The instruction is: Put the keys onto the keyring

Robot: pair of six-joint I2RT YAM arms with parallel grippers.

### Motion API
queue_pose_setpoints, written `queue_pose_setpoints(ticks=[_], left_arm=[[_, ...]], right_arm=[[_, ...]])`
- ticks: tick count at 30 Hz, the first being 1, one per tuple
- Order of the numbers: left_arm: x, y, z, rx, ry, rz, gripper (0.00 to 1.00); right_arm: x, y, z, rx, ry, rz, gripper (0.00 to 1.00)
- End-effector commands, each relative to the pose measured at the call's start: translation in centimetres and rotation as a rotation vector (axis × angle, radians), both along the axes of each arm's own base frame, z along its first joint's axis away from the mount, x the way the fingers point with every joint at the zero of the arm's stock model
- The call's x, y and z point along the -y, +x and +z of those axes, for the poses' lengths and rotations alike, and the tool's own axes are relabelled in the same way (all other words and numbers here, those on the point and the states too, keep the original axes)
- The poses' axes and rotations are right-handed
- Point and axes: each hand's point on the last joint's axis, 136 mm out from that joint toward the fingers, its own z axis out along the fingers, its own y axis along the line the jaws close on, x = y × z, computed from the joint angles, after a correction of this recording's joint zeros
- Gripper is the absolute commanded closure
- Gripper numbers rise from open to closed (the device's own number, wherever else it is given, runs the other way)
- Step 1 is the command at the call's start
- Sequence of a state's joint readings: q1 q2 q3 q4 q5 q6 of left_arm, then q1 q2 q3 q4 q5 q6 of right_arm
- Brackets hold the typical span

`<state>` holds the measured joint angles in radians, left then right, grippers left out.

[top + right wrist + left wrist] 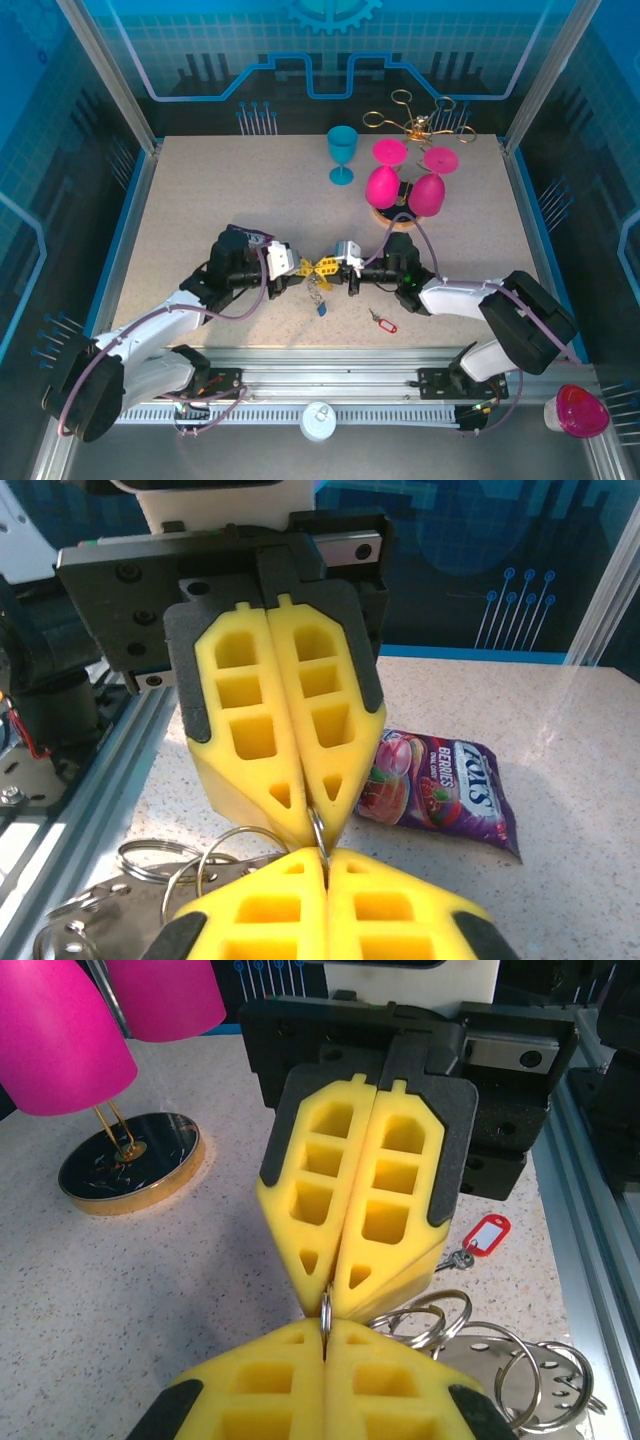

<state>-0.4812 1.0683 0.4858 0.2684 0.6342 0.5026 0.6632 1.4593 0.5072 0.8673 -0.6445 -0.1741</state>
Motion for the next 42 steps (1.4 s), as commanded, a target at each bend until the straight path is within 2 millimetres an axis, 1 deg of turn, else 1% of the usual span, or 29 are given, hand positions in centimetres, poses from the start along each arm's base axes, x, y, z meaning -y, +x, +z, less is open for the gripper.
queue_pose_setpoints(ticks=[1, 2, 3, 5, 8, 10, 13, 17, 19, 22, 23, 25, 26, 27, 28, 31, 34, 38, 42], left_arm=[[0.5, -0.6, 1.0, 0.023, -0.031, -0.045, 0.99], [0.3, -0.3, 0.7, 0.016, -0.008, -0.028, 0.9], [0.1, -0.2, 0.6, 0.014, 0.013, -0.015, 0.84], [-0.2, 0.0, 0.1, 0.013, 0.059, -0.004, 0.76], [-0.5, 0.2, -0.2, 0.006, 0.112, -0.001, 0.73], [-0.5, 0.1, -0.3, 0.004, 0.136, -0.012, 0.74], [-0.4, 0.0, -0.1, 0.011, 0.152, -0.035, 0.79], [-0.3, -0.4, 0.3, 0.027, 0.16, -0.065, 0.95], [-0.2, -0.7, 0.5, 0.045, 0.161, -0.078, 1.0], [-0.2, -0.7, 0.4, 0.079, 0.176, -0.078, 1.0], [-0.2, -0.7, 0.4, 0.099, 0.18, -0.075, 1.0], [-0.2, -0.6, 0.2, 0.155, 0.194, -0.06, 1.0], [-0.1, -0.5, 0.3, 0.197, 0.2, -0.051, 1.0], [-0.1, -0.4, 0.3, 0.23, 0.205, -0.038, 1.0], [0.0, -0.3, 0.3, 0.265, 0.213, -0.027, 1.0], [0.2, -0.2, 0.5, 0.344, 0.234, -0.012, 1.0], [0.3, -0.2, 0.4, 0.414, 0.262, -0.005, 1.0], [0.5, -0.3, -0.1, 0.515, 0.303, 0.004, 1.0], [0.6, -0.2, -0.2, 0.578, 0.32, 0.015, 1.0]], right_arm=[[-0.4, 0.4, 1.5, 0.062, 0.004, 0.004, 1.0], [-0.3, 0.3, 1.4, 0.071, -0.027, 0.008, 1.0], [-0.3, 0.1, 1.2, 0.077, -0.058, 0.014, 1.0], [-0.4, -0.4, 0.7, 0.111, -0.144, 0.033, 1.0], [-0.4, -1.1, 0.2, 0.14, -0.241, 0.066, 1.0], [-0.4, -1.6, -0.1, 0.147, -0.293, 0.09, 1.0], [-0.6, -1.9, 0.4, 0.16, -0.319, 0.112, 1.0], [-1.1, -2.5, 1.0, 0.168, -0.338, 0.144, 1.0], [-1.2, -2.7, 1.4, 0.168, -0.328, 0.15, 1.0], [-1.0, -2.7, 1.9, 0.173, -0.302, 0.138, 1.0], [-0.9, -2.6, 1.9, 0.172, -0.294, 0.122, 0.95], [-0.4, -2.2, 1.8, 0.166, -0.27, 0.086, 0.78], [-0.1, -1.8, 1.8, 0.163, -0.254, 0.063, 0.72], [0.1, -1.6, 1.6, 0.156, -0.249, 0.042, 0.68], [0.4, -1.3, 1.3, 0.148, -0.245, 0.023, 0.66], [0.7, -0.8, 0.8, 0.148, -0.235, -0.017, 0.62], [0.7, -0.6, 0.4, 0.146, -0.234, -0.036, 0.62], [1.1, 0.0, -0.2, 0.178, -0.231, -0.081, 0.65], [1.3, -0.1, -1.0, 0.206, -0.244, -0.085, 0.68]])
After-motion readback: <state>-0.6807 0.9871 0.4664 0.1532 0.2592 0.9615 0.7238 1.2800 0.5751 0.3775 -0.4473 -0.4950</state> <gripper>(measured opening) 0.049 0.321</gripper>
